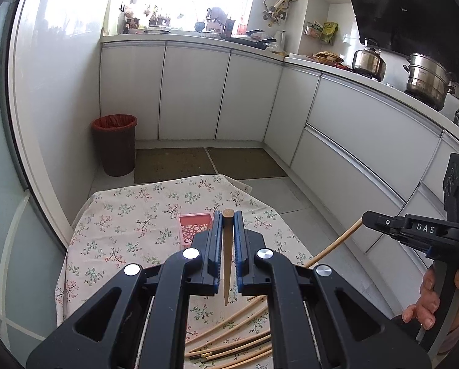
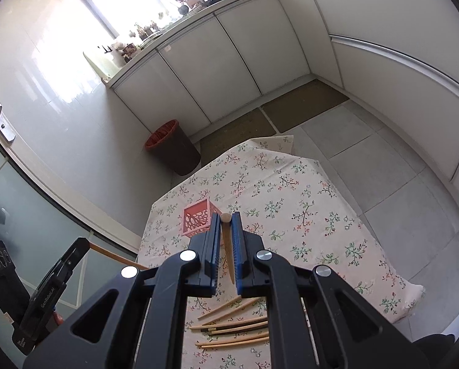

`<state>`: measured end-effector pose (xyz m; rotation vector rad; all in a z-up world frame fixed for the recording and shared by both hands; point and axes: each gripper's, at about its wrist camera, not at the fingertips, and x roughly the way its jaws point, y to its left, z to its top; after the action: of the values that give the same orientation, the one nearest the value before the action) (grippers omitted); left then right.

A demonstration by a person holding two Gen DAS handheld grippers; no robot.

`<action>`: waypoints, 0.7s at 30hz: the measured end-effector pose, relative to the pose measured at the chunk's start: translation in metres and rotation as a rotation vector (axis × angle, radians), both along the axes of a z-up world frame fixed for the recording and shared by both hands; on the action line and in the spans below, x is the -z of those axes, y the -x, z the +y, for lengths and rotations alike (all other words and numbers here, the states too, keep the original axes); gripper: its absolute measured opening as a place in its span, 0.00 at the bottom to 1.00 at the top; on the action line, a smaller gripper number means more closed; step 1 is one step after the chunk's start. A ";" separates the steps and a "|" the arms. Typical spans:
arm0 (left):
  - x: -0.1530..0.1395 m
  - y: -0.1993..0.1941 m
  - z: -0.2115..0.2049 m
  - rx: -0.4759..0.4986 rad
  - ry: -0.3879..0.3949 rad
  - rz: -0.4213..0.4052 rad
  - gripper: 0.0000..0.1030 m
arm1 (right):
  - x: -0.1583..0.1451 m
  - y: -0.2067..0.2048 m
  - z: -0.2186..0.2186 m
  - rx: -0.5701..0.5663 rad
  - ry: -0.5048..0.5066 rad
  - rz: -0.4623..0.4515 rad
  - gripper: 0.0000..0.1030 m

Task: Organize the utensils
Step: 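Carry both chopsticks upright toward the pink holder with both grippers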

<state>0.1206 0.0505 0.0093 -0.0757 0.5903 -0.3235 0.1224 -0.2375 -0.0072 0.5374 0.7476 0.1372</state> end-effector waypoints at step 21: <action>-0.029 -0.044 0.001 -0.012 0.063 0.034 0.06 | -0.026 -0.024 -0.017 -0.004 -0.045 -0.054 0.08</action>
<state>0.1651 0.0511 0.0378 -0.1457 0.6130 -0.3298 0.1469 -0.2548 0.0192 0.5728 0.6946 0.1720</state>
